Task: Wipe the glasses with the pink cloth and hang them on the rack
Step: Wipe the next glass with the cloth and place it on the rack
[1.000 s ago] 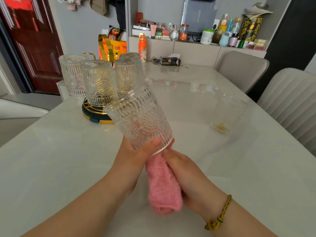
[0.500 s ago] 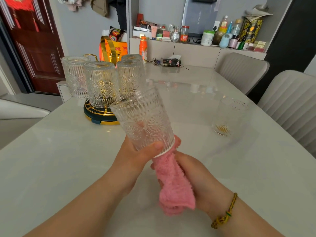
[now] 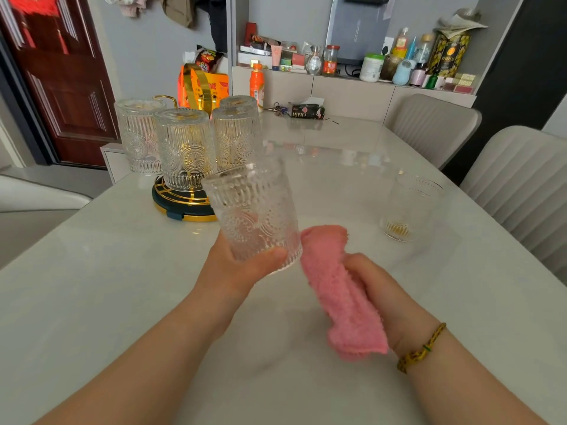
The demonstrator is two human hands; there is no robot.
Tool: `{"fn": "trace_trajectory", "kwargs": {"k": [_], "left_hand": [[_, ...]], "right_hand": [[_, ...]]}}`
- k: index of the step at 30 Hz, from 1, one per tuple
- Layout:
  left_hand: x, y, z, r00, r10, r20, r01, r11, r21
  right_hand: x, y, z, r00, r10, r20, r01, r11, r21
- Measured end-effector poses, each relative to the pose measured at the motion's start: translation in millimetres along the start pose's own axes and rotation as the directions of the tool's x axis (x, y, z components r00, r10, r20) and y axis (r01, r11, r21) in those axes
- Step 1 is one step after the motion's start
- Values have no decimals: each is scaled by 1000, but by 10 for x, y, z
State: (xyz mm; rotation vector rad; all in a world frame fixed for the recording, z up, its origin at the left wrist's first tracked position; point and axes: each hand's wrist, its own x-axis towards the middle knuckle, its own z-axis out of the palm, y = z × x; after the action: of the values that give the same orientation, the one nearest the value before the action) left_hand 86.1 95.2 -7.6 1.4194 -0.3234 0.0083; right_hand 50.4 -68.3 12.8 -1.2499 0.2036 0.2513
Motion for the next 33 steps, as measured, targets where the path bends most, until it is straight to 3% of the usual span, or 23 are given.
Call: {"fn": "trace_trajectory", "kwargs": {"k": [2, 5, 8, 14, 18, 21, 24, 26, 31, 33], "left_hand": [[-14, 33, -19, 999, -14, -45, 19, 994, 106], [-42, 79, -2, 999, 13, -33, -3, 954, 299], [-80, 86, 25, 999, 20, 48, -39, 902, 431], [-119, 91, 37, 981, -11, 192, -90, 854, 512], [-101, 99, -4, 979, -1, 203, -114, 826, 553], [-102, 79, -17, 973, -2, 231, -139, 794, 592], [-101, 36, -18, 962, 3, 274, -177, 772, 611], [-90, 37, -11, 963, 21, 268, -186, 773, 607], [-121, 41, -34, 937, 95, 335, -314, 649, 693], [-127, 30, -22, 931, 112, 347, -336, 633, 697]], "right_hand": [[7, -67, -55, 985, -157, -75, 162, 984, 72], [49, -144, -167, 868, -449, -213, 459, 889, -3], [-7, -211, -205, 808, -542, -232, 549, 835, -39], [-68, -231, -174, 825, -556, -98, 525, 820, -230], [-101, -279, -215, 864, -495, 89, 501, 830, -247], [-129, -254, -153, 888, -461, -7, 441, 853, -278], [-71, -150, -86, 833, -529, -160, 425, 798, -427], [-35, -123, -92, 818, -539, -203, 417, 797, -437], [-65, -142, -132, 946, -288, -148, 207, 888, -410], [-68, -131, -114, 944, -299, -140, 214, 876, -432]]}}
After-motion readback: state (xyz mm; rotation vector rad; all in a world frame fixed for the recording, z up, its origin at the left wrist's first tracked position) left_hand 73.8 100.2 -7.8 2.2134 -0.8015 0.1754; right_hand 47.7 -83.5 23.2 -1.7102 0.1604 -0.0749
